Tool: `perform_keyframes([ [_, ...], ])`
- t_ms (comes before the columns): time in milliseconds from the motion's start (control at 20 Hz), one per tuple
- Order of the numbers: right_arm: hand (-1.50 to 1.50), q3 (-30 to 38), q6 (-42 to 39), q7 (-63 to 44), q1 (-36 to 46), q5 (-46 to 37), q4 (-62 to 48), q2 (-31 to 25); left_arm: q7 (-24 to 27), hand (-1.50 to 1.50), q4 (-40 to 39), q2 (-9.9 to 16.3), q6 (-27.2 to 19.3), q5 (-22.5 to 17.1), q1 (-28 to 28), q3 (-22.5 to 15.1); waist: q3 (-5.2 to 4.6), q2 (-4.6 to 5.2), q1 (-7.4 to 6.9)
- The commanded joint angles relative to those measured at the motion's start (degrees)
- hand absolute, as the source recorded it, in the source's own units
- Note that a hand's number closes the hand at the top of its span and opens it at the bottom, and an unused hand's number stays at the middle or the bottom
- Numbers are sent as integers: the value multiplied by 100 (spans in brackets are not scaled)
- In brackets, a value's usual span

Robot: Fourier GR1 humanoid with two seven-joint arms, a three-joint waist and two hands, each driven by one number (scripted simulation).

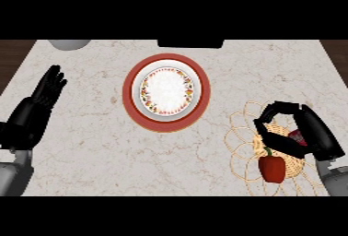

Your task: Pick the bell pepper from the placemat and place it in the plate

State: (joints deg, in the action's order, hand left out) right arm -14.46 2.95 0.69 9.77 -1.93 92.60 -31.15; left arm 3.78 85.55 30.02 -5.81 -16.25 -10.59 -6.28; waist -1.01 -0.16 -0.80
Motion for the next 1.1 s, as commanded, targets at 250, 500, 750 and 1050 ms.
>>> perform_keyframes([
  [250,-150,-1038,3115,400,-936,-1764,-546,2432,-356,0,396,-4,-38,8,-317,13,112,1,64],
  [500,-150,-1327,3674,545,-962,-2510,-349,2705,-655,0,110,-398,-303,258,-826,14,101,11,128],
  [750,-150,-1013,2606,-1771,-847,-3625,1090,1549,-820,0,689,-185,-77,129,-402,138,87,-32,121],
  [1050,-150,-1011,795,-3710,-984,-4273,1292,711,-803,0,405,-239,-148,234,-516,122,56,-35,234],
])
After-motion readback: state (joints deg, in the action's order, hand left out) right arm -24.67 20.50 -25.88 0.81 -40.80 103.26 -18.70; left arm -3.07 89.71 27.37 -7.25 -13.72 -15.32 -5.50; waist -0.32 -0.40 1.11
